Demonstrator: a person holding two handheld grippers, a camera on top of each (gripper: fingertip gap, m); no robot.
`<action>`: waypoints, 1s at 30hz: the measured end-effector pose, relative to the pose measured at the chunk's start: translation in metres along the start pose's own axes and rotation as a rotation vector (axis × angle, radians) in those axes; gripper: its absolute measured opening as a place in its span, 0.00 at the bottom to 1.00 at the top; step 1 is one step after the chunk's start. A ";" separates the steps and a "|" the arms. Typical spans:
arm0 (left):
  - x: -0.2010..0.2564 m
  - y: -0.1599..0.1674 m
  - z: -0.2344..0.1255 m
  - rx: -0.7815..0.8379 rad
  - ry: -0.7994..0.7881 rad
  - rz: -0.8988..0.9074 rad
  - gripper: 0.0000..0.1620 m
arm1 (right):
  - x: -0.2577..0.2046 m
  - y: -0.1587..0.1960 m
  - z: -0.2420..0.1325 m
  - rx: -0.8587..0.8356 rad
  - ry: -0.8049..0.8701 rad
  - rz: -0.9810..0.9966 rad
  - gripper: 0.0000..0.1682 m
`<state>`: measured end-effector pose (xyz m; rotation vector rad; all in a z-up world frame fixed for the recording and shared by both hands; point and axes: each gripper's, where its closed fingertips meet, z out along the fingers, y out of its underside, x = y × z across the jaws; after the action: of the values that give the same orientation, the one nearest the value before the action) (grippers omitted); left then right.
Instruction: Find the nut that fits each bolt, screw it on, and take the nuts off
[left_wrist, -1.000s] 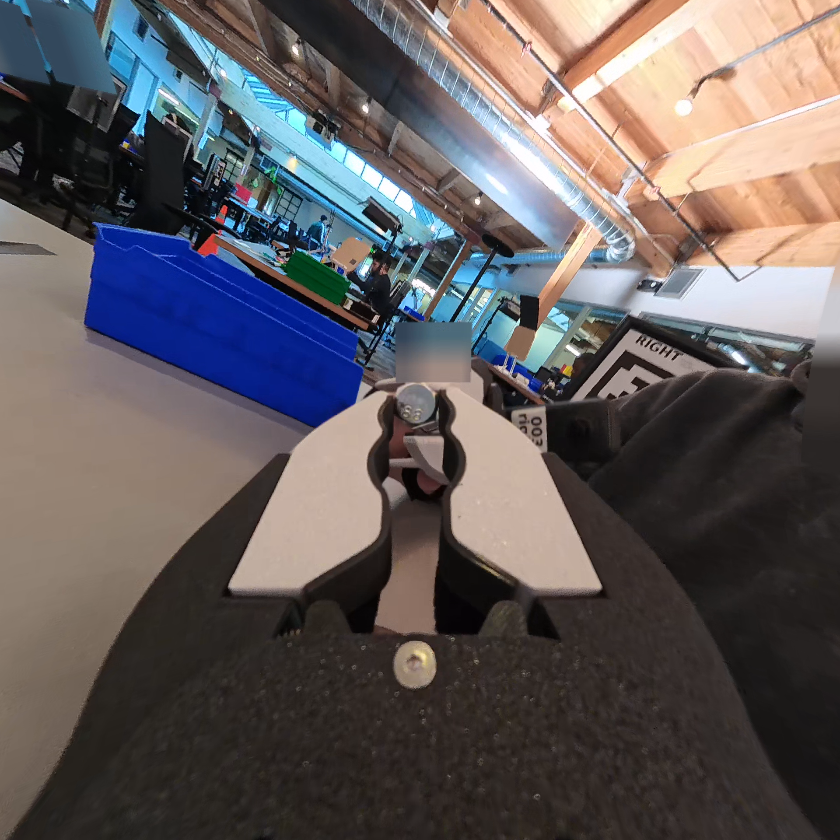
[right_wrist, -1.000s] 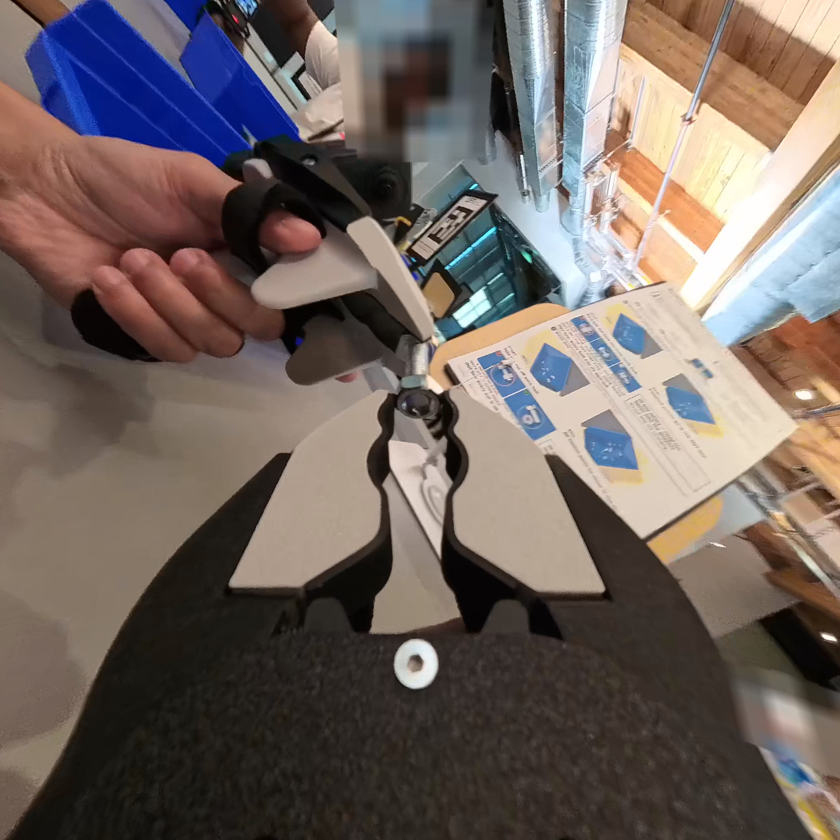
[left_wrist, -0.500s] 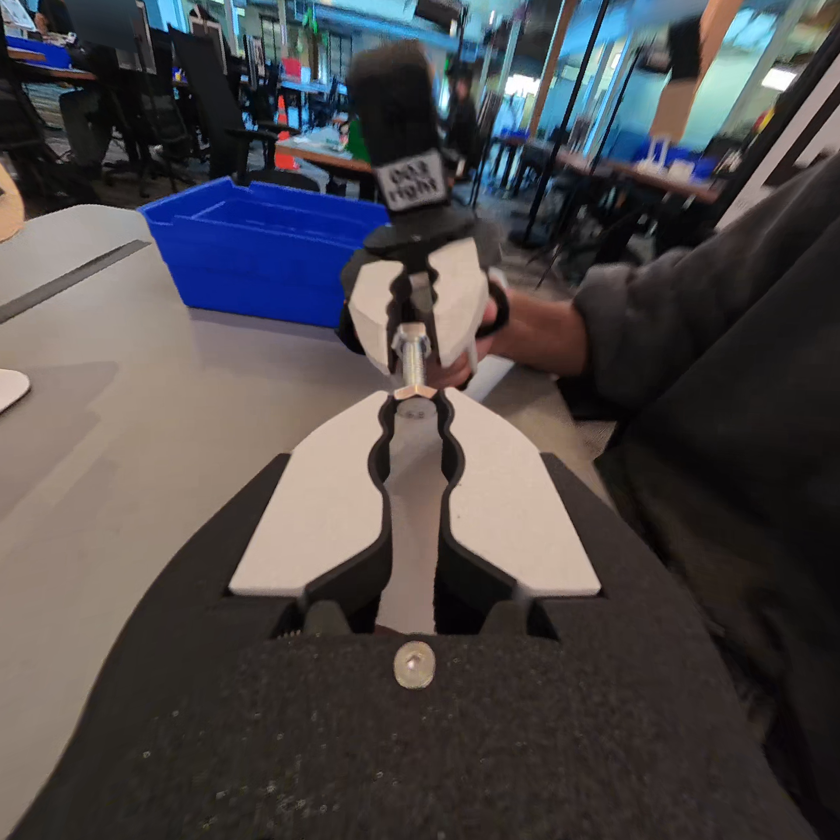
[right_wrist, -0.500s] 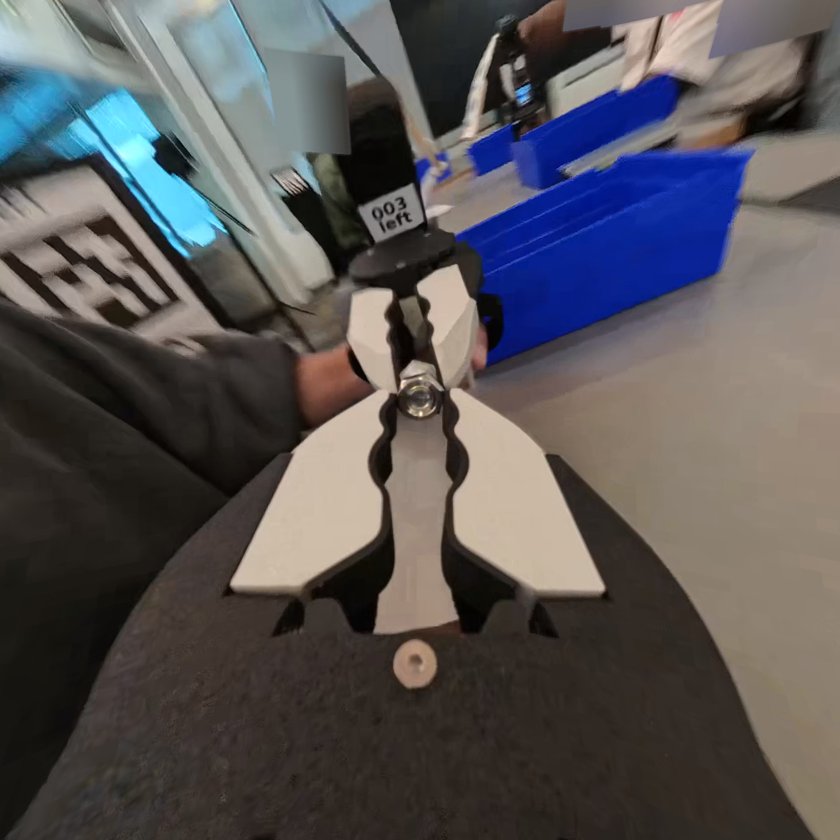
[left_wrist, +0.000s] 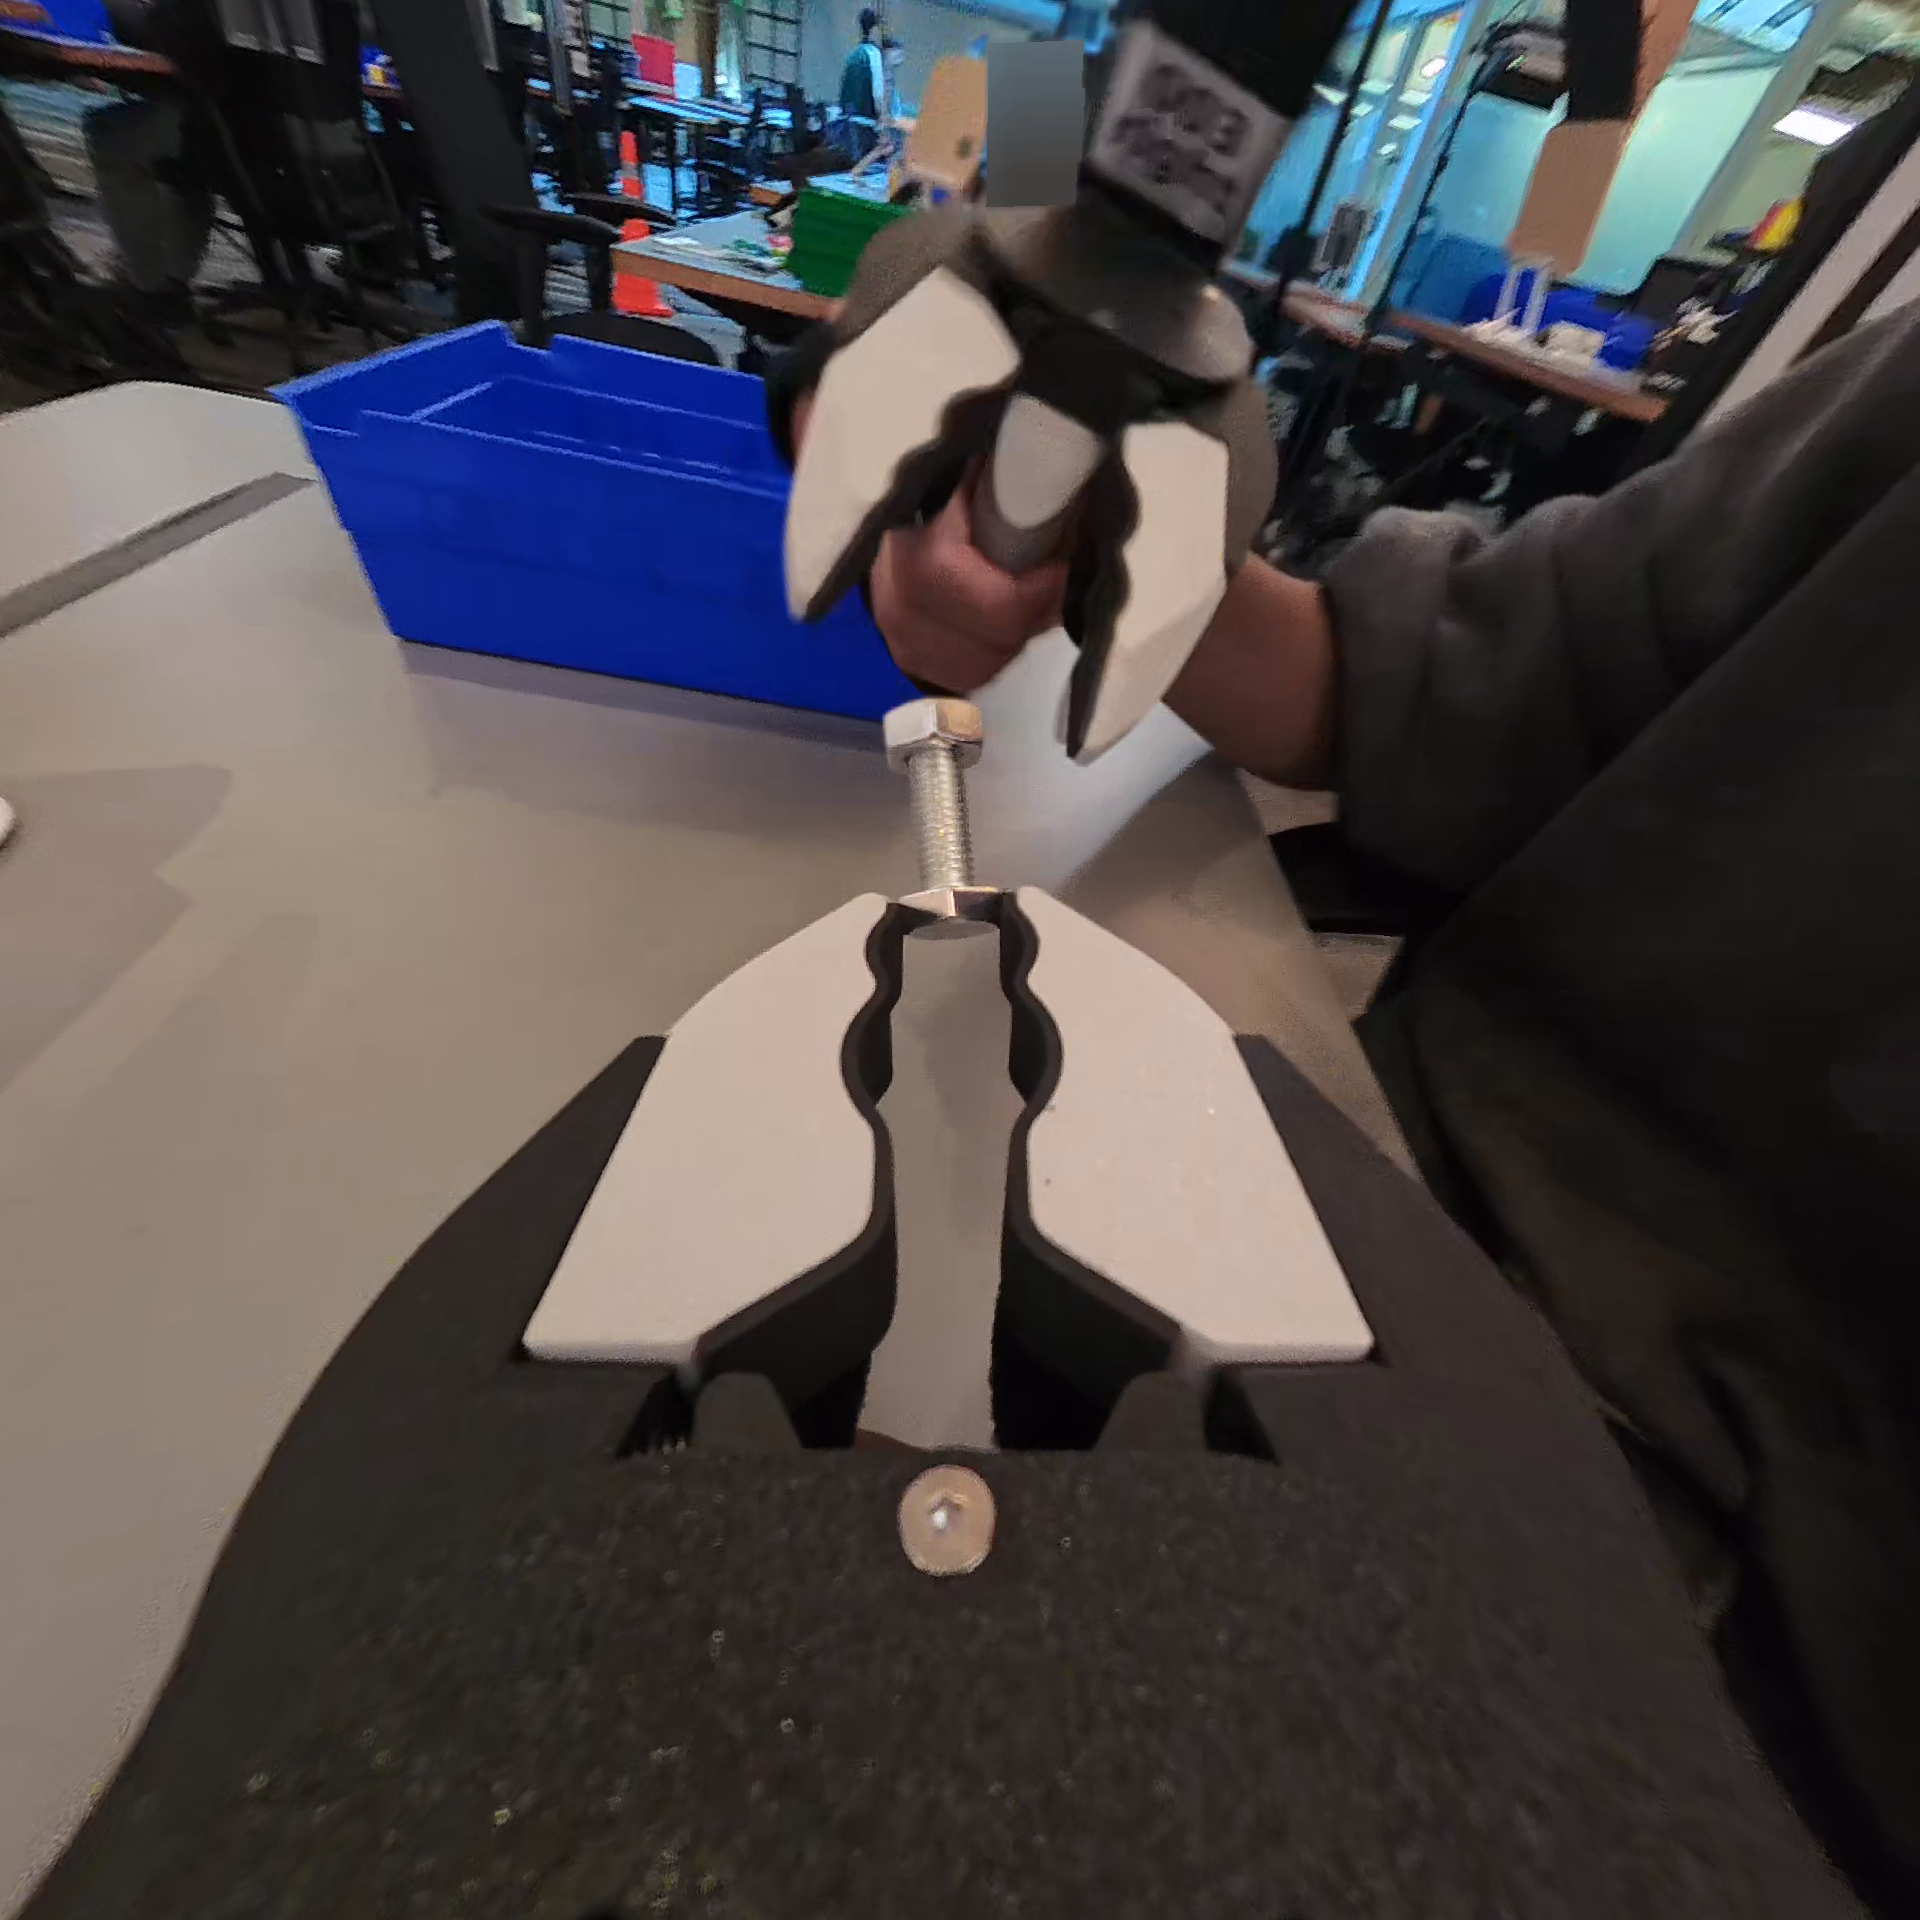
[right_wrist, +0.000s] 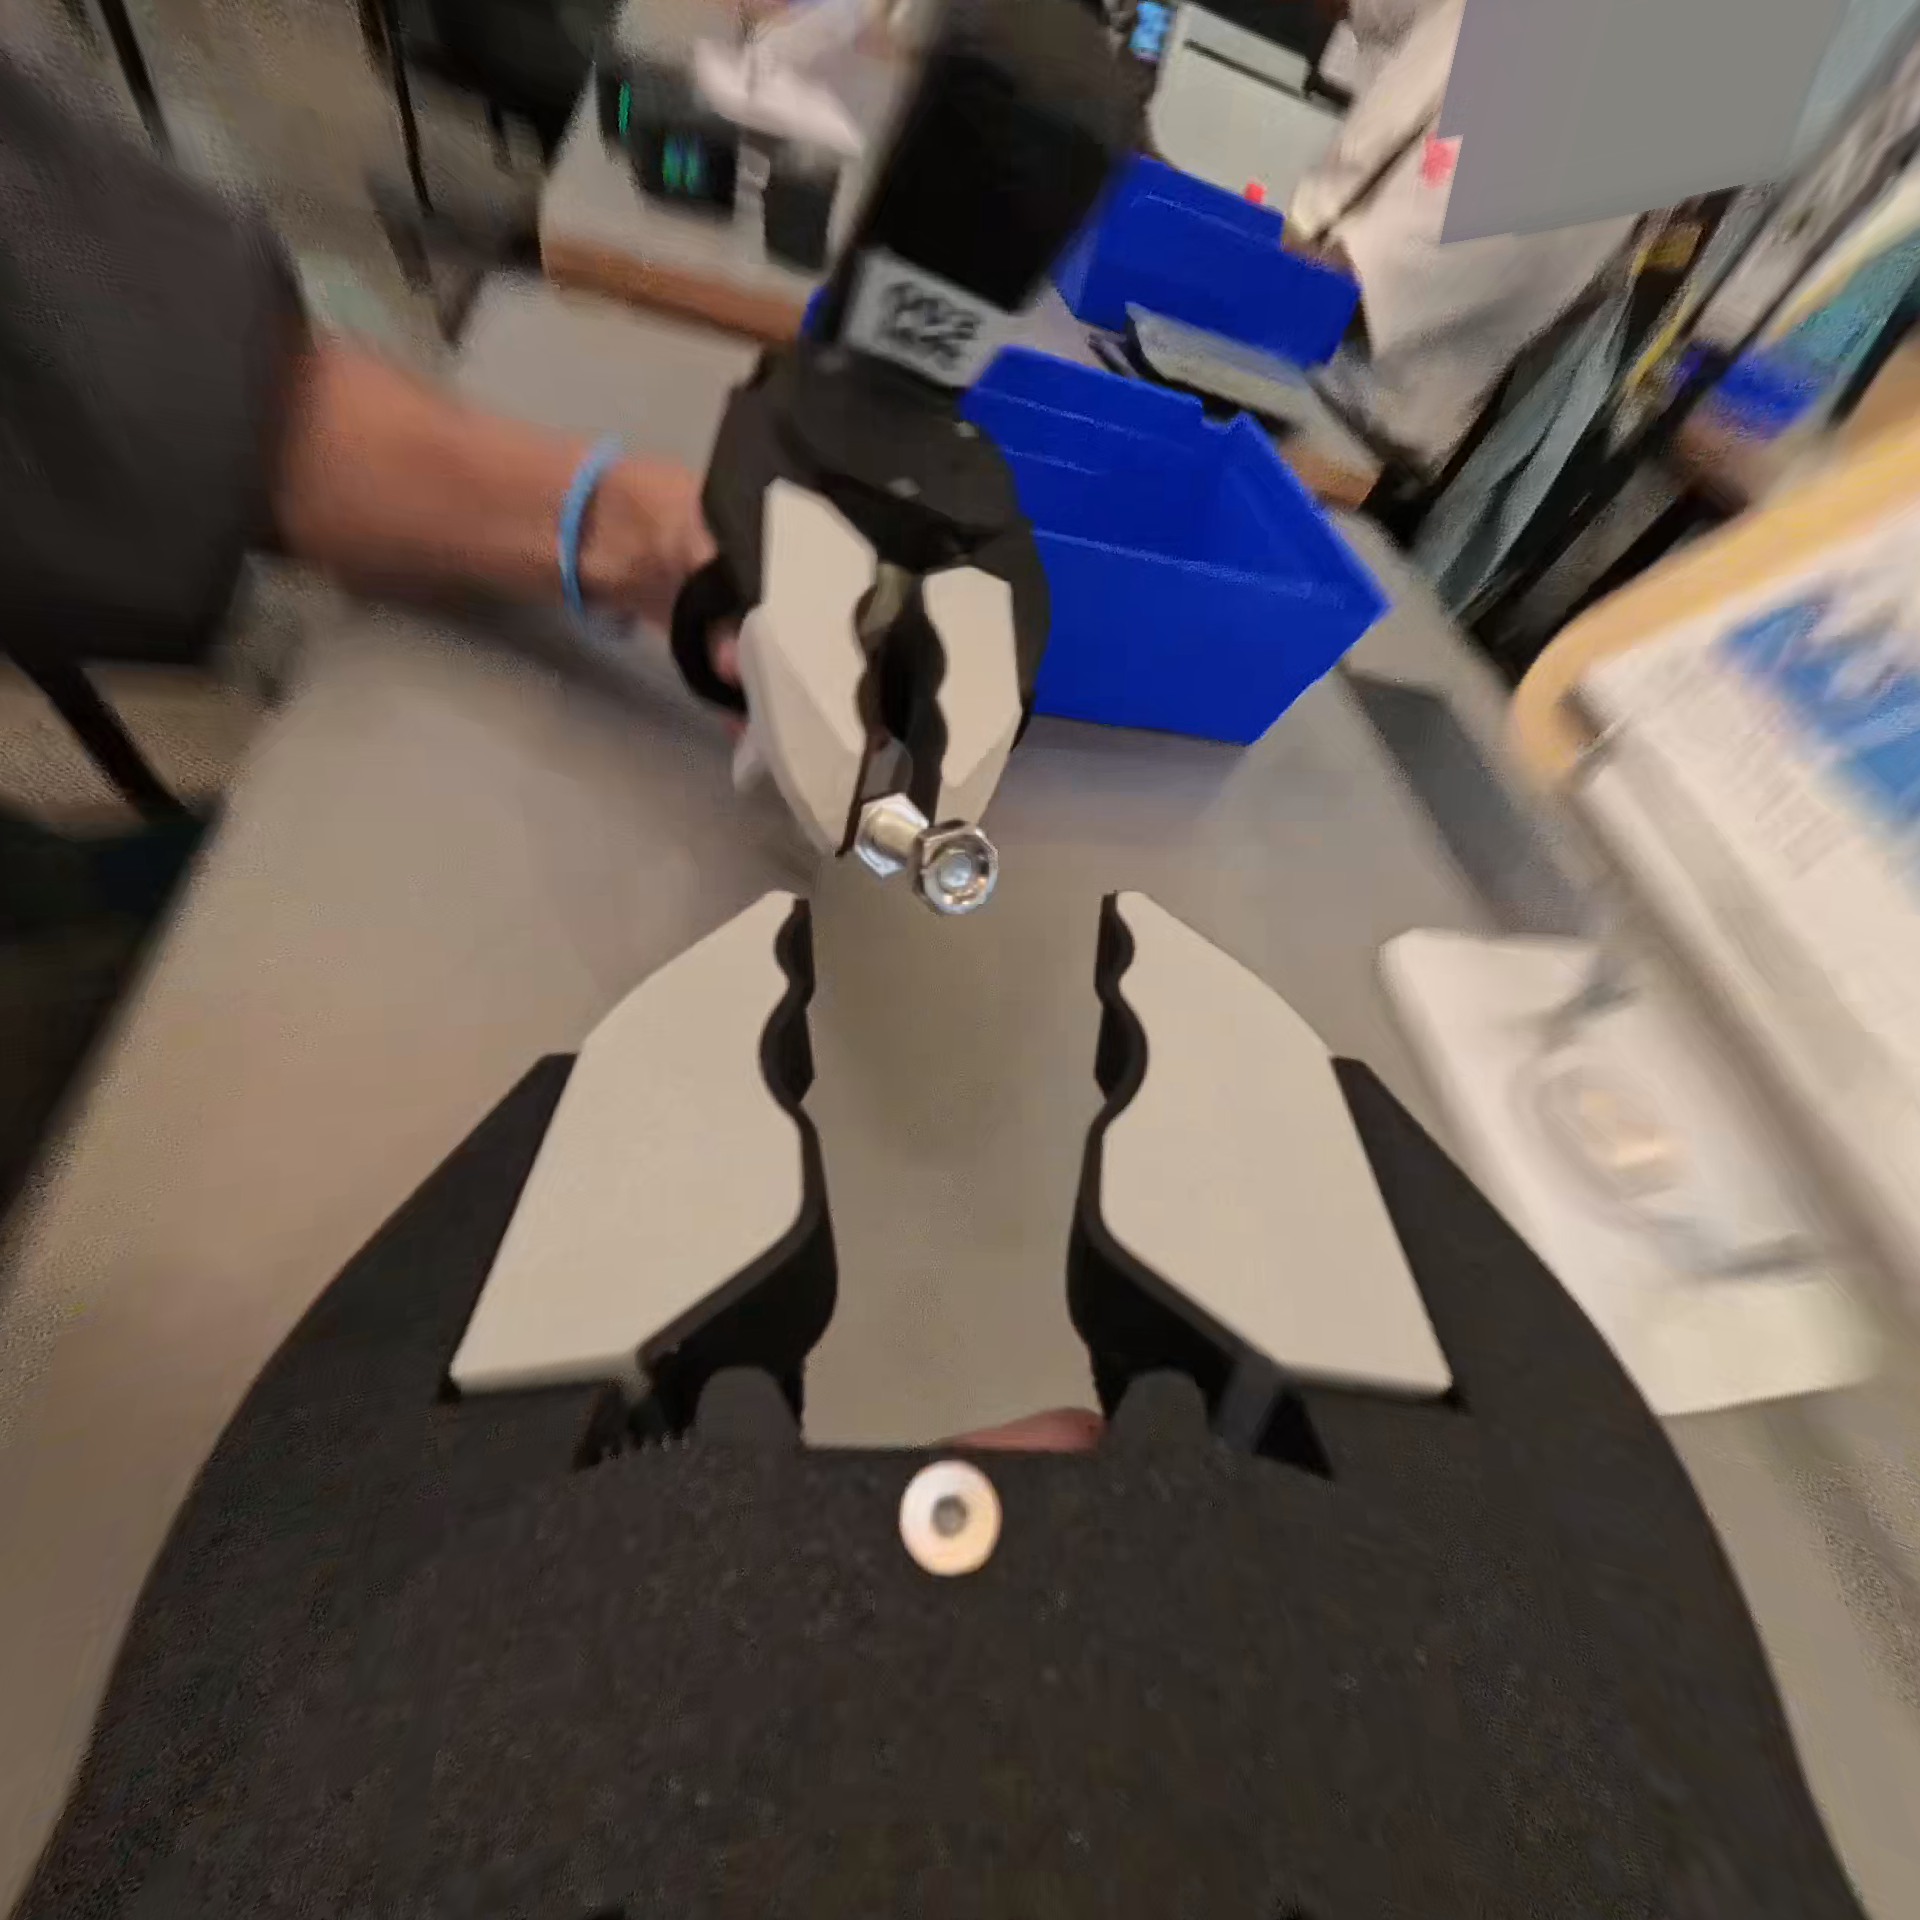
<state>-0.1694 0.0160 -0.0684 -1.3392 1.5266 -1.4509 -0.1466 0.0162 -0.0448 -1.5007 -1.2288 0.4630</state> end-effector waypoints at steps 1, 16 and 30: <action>0.004 0.000 -0.001 0.004 0.038 -0.026 0.11 | -0.003 -0.003 -0.002 -0.041 0.037 -0.178 0.30; 0.033 0.005 -0.001 -0.028 0.243 -0.083 0.11 | -0.029 -0.001 0.012 -0.243 -0.218 -0.721 0.11; 0.006 -0.007 -0.006 0.044 0.083 -0.081 0.11 | -0.019 0.002 0.015 -0.207 -0.455 0.854 0.11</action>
<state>-0.1747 0.0133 -0.0599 -1.3431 1.4987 -1.5996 -0.1656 0.0075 -0.0576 -2.1545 -0.9239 1.3276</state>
